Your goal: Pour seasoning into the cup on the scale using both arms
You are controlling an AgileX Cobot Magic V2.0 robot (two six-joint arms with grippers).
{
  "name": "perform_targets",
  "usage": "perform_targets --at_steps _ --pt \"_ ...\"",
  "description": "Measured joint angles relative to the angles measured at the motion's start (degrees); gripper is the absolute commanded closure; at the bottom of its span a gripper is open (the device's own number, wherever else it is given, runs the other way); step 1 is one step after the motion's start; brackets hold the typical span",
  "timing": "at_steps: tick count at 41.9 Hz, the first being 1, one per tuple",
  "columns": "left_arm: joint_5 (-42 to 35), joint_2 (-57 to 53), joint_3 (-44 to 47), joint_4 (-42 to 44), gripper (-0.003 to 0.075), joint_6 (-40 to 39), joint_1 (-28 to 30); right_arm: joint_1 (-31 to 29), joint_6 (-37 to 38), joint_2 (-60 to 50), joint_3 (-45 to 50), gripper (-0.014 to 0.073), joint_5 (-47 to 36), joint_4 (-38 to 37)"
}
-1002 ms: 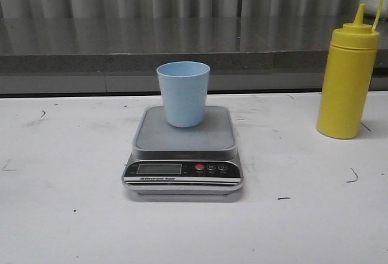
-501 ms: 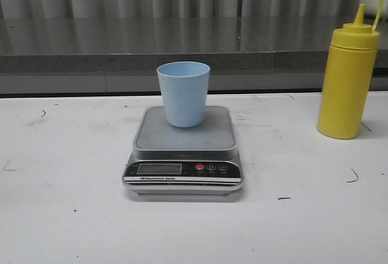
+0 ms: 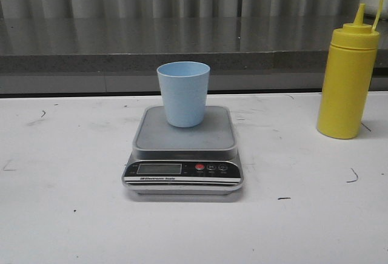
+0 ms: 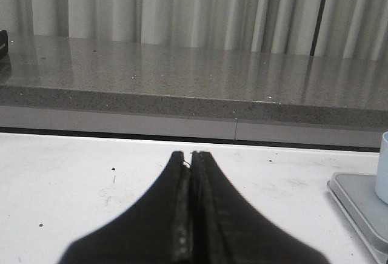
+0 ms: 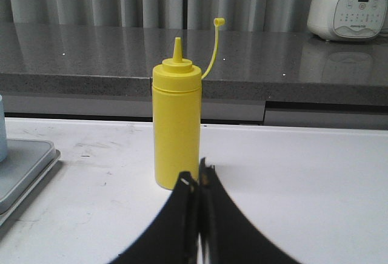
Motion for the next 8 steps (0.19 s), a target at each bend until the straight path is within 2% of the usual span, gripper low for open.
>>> perform_targets --at_steps 8 --pt "0.00 0.00 0.00 0.00 0.0740 0.00 0.00 0.00 0.00 0.00 0.00 0.0661 0.00 0.00"
